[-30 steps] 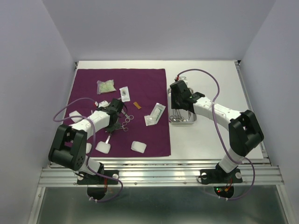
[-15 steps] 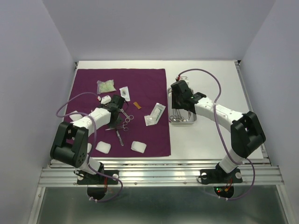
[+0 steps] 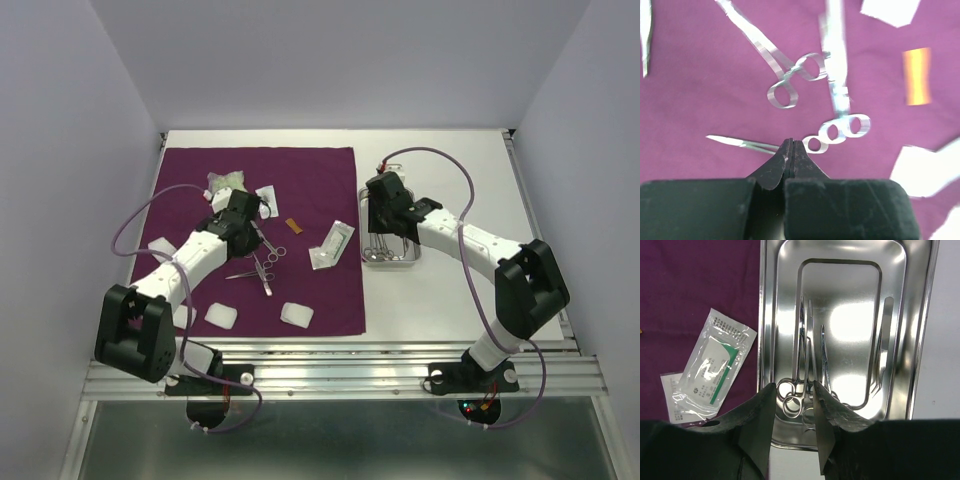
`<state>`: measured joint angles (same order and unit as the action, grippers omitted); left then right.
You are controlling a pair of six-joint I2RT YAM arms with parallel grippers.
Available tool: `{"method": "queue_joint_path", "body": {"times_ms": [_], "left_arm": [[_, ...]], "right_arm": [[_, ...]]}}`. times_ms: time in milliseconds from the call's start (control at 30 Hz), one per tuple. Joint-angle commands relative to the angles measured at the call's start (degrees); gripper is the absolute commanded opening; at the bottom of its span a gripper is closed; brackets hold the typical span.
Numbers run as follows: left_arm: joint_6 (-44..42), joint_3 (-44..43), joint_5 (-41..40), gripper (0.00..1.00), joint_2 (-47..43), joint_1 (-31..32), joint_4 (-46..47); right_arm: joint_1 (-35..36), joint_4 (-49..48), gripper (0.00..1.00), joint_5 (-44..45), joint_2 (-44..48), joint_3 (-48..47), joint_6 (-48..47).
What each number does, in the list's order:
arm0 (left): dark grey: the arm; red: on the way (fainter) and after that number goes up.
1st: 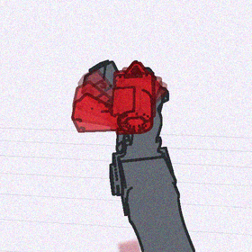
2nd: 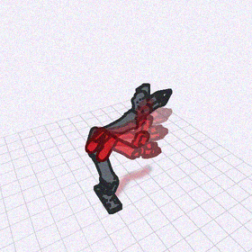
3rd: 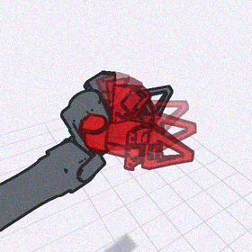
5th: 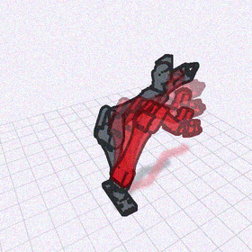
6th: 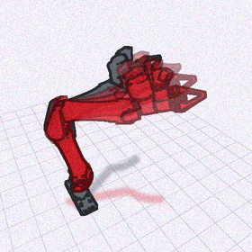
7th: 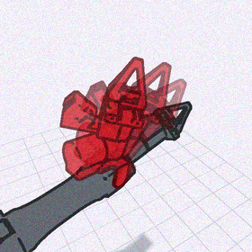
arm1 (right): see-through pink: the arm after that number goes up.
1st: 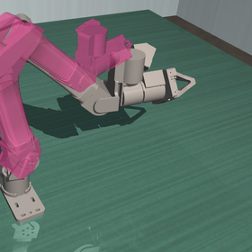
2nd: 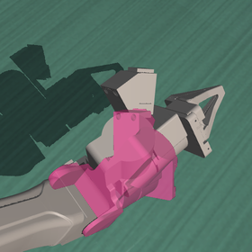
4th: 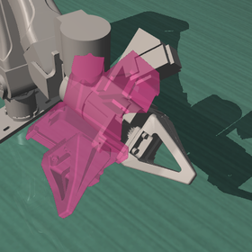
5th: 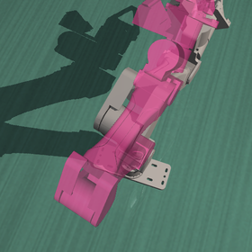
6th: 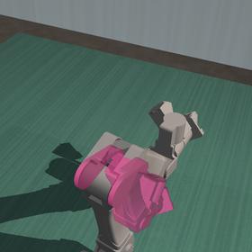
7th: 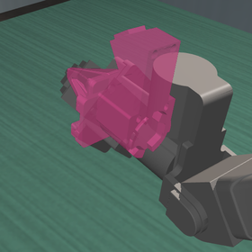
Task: Prepare the surgical pack
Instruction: Pick up the medical item from the surgical kit, then place the medical item in the surgical kit.
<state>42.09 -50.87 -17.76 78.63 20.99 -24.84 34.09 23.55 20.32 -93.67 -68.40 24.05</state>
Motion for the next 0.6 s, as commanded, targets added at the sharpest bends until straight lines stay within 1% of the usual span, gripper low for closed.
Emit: {"method": "queue_joint_path", "body": {"times_ms": [0, 33, 100, 200, 367, 400, 467, 533, 567], "left_arm": [[-0.34, -4.06, 3.68, 0.0, -3.13, 0.19, 1.8], [-0.16, -3.89, 6.57, 0.0, -3.13, 0.19, 4.86], [0.19, -4.67, 9.65, 0.0, -1.3, 0.19, 7.25], [1.5, -8.01, 12.03, 0.0, 3.18, 0.28, 8.22], [3.7, -10.3, 13.98, 0.0, 8.2, 0.71, 10.86], [5.18, -7.95, 15.89, 0.0, 10.21, 1.24, 14.09], [6.6, -7.14, 16.79, 0.0, 10.49, 1.86, 16.57], [7.48, -4.94, 17.32, 0.11, 10.93, 2.47, 18.34], [7.92, -4.68, 17.49, 0.18, 11.54, 2.65, 19.12]], "right_arm": [[-0.34, -1.22, 0.41, -0.27, 3.05, -0.16, 1.35], [-0.34, -1.66, 0.41, -0.89, 3.14, 0.02, 1.43], [-0.34, -2.02, 0.41, -1.59, 3.14, -0.15, 1.61], [-0.34, -1.93, 0.41, -2.12, 2.79, -0.59, 1.7], [1.42, -2.72, 0.41, -2.39, 3.05, -0.68, 2.49], [2.81, -3.07, 0.41, -2.3, 2.18, -1.38, 2.66], [3.44, -2.81, 0.42, -2.3, 1.83, -1.73, 2.75], [4.23, -2.98, 0.42, -2.39, 1.21, -2.52, 3.19], [5.02, -3.25, 0.42, -2.3, 1.21, -2.61, 3.37]]}}
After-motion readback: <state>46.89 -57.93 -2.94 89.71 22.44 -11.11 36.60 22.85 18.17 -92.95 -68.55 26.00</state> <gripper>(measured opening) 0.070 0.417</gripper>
